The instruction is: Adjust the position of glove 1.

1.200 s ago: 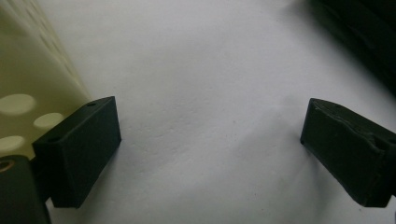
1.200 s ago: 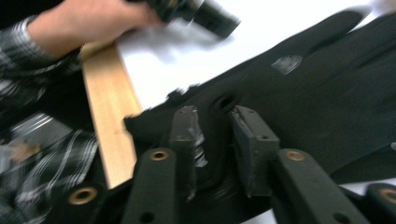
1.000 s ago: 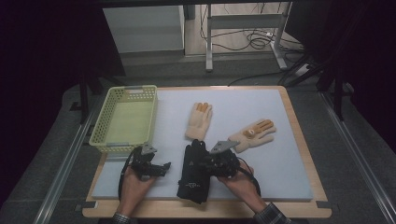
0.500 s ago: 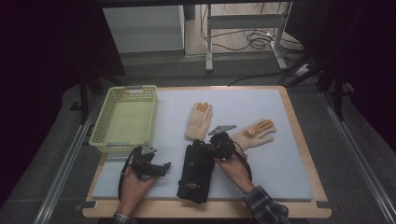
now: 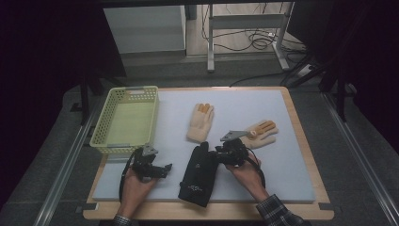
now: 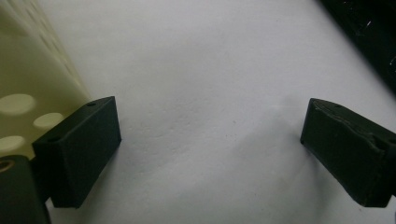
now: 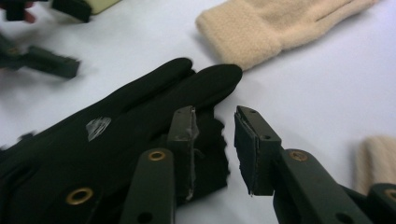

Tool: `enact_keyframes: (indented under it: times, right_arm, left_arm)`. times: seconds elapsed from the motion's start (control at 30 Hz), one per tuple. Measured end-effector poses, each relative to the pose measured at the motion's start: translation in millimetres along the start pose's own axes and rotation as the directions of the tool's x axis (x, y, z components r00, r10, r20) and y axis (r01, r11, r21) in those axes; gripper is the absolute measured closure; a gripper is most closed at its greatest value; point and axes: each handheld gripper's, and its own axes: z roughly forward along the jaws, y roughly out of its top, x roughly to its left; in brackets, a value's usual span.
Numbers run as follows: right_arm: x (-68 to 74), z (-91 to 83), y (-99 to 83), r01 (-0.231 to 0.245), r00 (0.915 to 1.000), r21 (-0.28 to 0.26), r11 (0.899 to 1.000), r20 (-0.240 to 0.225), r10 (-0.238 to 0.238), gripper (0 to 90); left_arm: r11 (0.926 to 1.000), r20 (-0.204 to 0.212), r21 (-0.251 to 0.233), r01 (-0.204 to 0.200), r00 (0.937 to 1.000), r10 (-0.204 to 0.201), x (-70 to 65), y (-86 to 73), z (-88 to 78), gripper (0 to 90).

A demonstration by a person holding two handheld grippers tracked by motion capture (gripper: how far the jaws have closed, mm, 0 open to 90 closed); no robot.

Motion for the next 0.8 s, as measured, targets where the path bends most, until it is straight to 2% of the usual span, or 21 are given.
enact_keyframes:
  times: [0.13,0.33,0.43,0.6,0.73,0.8]
  right_arm:
    - [6.7,-16.5,-13.1,0.006,0.9994,-0.003,1.0,-0.034,-0.006,74.7]
    - [21.9,-26.9,-30.9,0.033,0.9954,0.018,0.999,-0.091,-0.032,75.2]
    - [30.4,-27.8,-40.3,0.055,0.9939,0.046,0.997,-0.098,-0.05,75.2]
    - [39.1,-25.9,-54.6,0.05,0.9886,0.065,0.997,-0.145,-0.04,75.6]
    - [48.1,-15.7,-54.8,0.056,0.9858,0.063,0.996,-0.162,-0.045,75.1]
    - [50.7,-10.6,-53.5,0.057,0.9851,0.06,0.997,-0.166,-0.047,74.9]
  left_arm:
    - [1.0,0.0,0.002,-0.003,1.0,0.003,0.1,0.0,-0.2,5.0]
    - [1.0,0.001,0.002,-0.006,1.0,0.006,0.4,0.0,-0.2,5.0]
    - [1.0,0.001,0.001,-0.006,1.0,0.006,0.4,0.0,-0.2,5.1]
    - [1.0,0.003,0.002,-0.004,1.0,0.004,0.8,0.1,-0.5,5.2]
    - [0.9998,0.024,-0.02,0.005,0.9997,-0.005,2.6,-1.2,-3.8,5.2]
    - [0.9998,0.018,-0.02,0.005,0.9998,-0.005,3.1,-2.7,-6.0,5.3]
